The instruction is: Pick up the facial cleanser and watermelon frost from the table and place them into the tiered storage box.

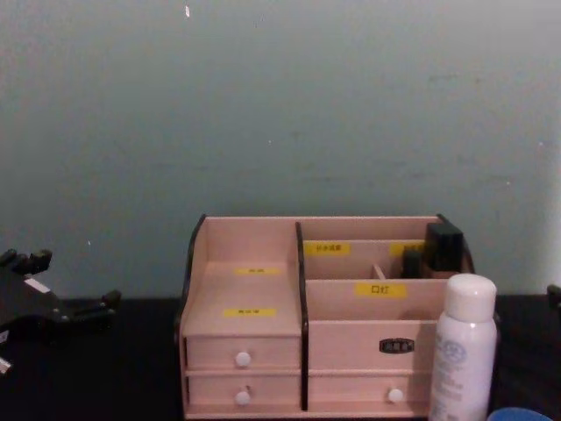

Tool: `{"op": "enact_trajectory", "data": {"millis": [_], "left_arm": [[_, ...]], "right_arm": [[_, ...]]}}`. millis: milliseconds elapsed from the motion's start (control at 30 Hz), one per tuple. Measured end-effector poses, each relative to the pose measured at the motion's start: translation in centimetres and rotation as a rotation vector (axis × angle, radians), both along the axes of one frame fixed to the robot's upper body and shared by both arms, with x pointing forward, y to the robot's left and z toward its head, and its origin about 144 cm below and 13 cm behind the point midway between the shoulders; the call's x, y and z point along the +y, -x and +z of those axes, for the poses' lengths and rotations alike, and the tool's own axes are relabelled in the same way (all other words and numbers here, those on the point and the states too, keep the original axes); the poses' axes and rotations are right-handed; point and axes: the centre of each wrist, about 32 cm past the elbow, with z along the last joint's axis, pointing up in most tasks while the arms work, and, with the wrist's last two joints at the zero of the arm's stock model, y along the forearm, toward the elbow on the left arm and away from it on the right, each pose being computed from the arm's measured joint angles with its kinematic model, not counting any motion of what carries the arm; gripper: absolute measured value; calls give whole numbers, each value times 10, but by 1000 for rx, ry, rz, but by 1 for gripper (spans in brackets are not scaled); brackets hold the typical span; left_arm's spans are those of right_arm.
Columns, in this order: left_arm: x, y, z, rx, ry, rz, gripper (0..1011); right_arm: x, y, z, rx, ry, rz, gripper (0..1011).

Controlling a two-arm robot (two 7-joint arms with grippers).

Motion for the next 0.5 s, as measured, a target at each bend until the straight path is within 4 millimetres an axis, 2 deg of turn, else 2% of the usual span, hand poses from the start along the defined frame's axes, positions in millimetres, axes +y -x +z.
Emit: {"op": "enact_trajectory", "data": {"millis": [500], "left_arm": [[0,0,0,0,0,0,1001]], "right_arm": [[-12,26,10,20,-111,78,1002]]}}
